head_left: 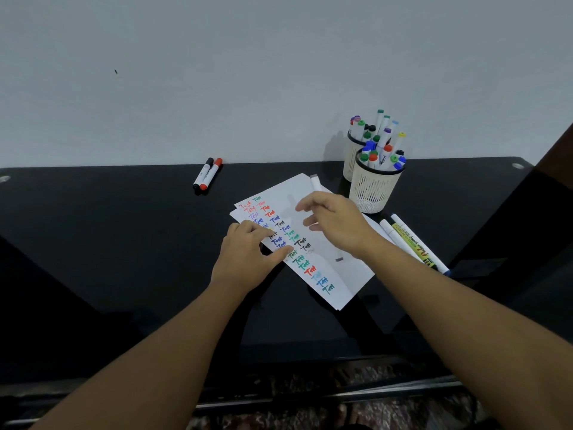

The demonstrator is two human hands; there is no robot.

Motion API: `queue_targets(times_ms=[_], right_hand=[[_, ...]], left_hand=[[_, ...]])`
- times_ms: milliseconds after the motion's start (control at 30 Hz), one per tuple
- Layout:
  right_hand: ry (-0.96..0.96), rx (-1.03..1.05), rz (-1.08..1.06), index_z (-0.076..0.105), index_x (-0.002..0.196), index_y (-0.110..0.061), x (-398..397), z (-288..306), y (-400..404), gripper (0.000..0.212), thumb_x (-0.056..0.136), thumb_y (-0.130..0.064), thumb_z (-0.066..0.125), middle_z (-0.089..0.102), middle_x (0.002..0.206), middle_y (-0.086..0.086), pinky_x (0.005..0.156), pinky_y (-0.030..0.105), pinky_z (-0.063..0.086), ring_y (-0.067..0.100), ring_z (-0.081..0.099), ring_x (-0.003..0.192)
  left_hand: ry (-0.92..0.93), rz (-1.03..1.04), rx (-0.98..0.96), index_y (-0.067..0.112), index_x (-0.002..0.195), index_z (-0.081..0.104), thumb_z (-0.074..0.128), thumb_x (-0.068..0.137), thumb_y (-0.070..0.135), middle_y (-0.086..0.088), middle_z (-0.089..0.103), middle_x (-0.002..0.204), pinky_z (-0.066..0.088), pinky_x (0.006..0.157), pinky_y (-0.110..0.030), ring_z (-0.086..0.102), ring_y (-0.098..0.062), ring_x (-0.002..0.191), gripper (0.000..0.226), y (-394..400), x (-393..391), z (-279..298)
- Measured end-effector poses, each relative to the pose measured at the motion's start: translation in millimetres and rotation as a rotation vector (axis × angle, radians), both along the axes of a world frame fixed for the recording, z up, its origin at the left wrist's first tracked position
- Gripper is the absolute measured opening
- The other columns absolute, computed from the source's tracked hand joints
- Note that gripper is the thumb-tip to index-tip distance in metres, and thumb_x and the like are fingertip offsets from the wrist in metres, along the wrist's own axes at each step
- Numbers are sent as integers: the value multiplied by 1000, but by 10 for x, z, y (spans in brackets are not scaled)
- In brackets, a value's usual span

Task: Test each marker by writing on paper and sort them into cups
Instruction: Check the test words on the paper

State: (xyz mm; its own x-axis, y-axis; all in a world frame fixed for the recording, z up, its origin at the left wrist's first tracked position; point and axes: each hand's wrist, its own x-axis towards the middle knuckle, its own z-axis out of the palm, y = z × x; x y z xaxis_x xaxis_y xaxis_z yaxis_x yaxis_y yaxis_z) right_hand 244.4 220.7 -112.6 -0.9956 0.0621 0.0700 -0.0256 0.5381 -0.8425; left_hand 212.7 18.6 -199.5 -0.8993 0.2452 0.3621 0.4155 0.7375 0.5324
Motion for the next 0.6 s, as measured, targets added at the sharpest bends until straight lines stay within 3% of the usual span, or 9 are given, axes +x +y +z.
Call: queue_targets(times_ms=[133, 233, 300, 367, 467, 533, 600], right_hand=[[-167, -342, -50, 63, 130, -24, -24, 58, 69, 34, 105, -9, 45, 61, 128, 4, 99, 37, 57, 18, 69, 109], [-172, -87, -17, 53, 130, -32, 10, 21, 153, 45, 96, -4, 65, 63, 121, 5, 86, 32, 59, 21, 69, 108], [-125, -15, -58, 50, 120, -27, 30, 10, 161, 35, 95, -14, 72, 68, 106, 8, 77, 34, 59, 22, 74, 93], [-91, -74, -95, 51, 115, -23, 52, 30, 144, 21, 102, -32, 64, 69, 94, 7, 79, 40, 61, 19, 75, 78], [-104, -83, -127, 62, 127, -24, 89, 76, 108, 43, 105, -56, 44, 68, 94, -1, 84, 37, 57, 15, 67, 83], [-39, 50, -149, 68, 124, -17, 92, 63, 111, 47, 107, -52, 43, 70, 108, 2, 92, 40, 52, 21, 65, 99], [12, 109, -148, 64, 121, -12, 82, 41, 121, 35, 109, -40, 45, 68, 104, 7, 89, 42, 53, 22, 64, 95]], left_hand=[[6, 1, -3, 25, 122, 71, 71, 79, 67, 13, 56, 113, 48, 98, -40, 43, -10, 111, 60, 1, -3, -3], [1, 1, -11, 26, 124, 70, 70, 79, 68, 14, 55, 113, 48, 99, -39, 42, -10, 112, 61, -3, -4, -8], [1, 0, -15, 26, 124, 70, 70, 80, 67, 14, 55, 113, 48, 99, -39, 42, -10, 111, 60, -5, -3, -10], [0, -2, -8, 25, 124, 70, 71, 80, 66, 13, 55, 113, 48, 99, -39, 42, -10, 111, 60, -5, -4, -8], [-3, -1, -21, 24, 124, 70, 71, 81, 66, 12, 56, 115, 47, 99, -39, 42, -10, 111, 61, -2, -5, -1], [-9, -2, -23, 23, 125, 70, 71, 81, 66, 11, 56, 115, 47, 100, -39, 43, -10, 111, 61, -1, -5, 2], [-12, -2, -25, 23, 126, 70, 71, 81, 65, 11, 56, 116, 47, 100, -39, 43, -10, 112, 62, 1, 5, 16]])
